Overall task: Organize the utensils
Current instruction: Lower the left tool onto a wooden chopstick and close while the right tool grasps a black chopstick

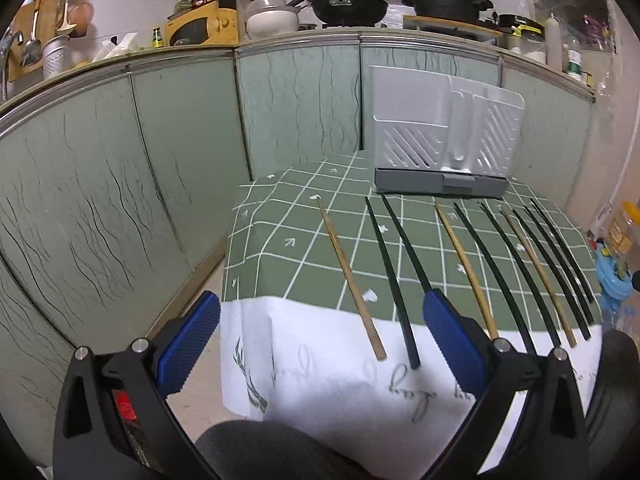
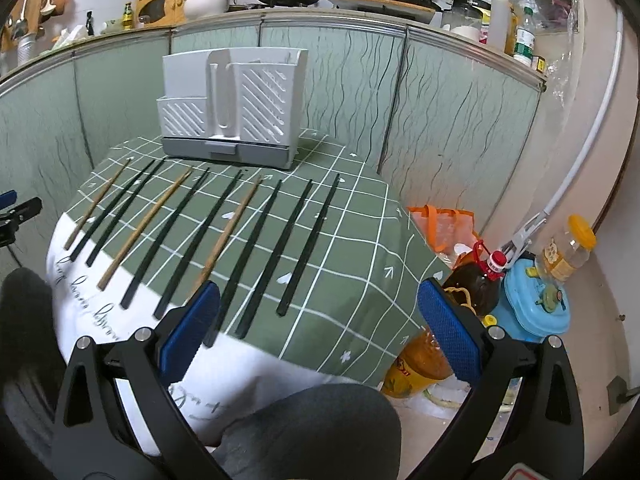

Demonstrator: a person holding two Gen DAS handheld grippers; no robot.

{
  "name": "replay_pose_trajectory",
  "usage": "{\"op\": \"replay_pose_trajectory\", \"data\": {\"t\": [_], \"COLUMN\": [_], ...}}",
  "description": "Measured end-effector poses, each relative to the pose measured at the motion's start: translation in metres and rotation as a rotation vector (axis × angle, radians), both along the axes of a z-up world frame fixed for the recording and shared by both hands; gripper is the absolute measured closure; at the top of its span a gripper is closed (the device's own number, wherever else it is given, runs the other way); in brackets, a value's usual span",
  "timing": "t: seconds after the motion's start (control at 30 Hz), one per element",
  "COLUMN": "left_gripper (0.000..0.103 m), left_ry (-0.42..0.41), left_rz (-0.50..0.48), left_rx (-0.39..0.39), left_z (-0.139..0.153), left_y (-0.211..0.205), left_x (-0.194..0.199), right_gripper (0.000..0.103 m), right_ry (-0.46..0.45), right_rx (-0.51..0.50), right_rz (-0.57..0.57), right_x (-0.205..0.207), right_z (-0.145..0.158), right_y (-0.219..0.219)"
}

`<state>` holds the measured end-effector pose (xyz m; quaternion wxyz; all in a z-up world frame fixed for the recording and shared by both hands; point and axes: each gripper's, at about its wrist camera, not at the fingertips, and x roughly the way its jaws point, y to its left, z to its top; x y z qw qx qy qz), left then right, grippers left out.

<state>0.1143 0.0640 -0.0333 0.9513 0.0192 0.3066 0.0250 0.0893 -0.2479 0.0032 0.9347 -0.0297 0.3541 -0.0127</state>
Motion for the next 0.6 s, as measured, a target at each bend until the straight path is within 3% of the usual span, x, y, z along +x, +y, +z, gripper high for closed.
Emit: {"op": "replay_pose_trajectory", "data": {"t": [0.23, 0.4, 0.6], "left_gripper": [0.004, 0.018, 0.024], "left_ry": [0.016, 0.058, 0.092], "left_rz": [0.038, 0.049, 0.063], "left_rx": [-0.004, 0.005, 0.004], "left_z": [-0.008, -0.019, -0.032], "left_y": [-0.001, -0.006, -0.011], "left_x": [0.019, 0.035, 0.044], "right_gripper": [0.023, 0.024, 0.026], "right_ry": [0.044, 0.065, 0.083], "right_rx": [0.028, 0.031, 0.067], "right_rz": [-0.035, -0.060, -0.104], "right_x": [0.025, 0.039, 0.053], "right_z": [-0.017, -0.026, -0.037], "right_y": [-0.006, -0.005, -0.010]}}
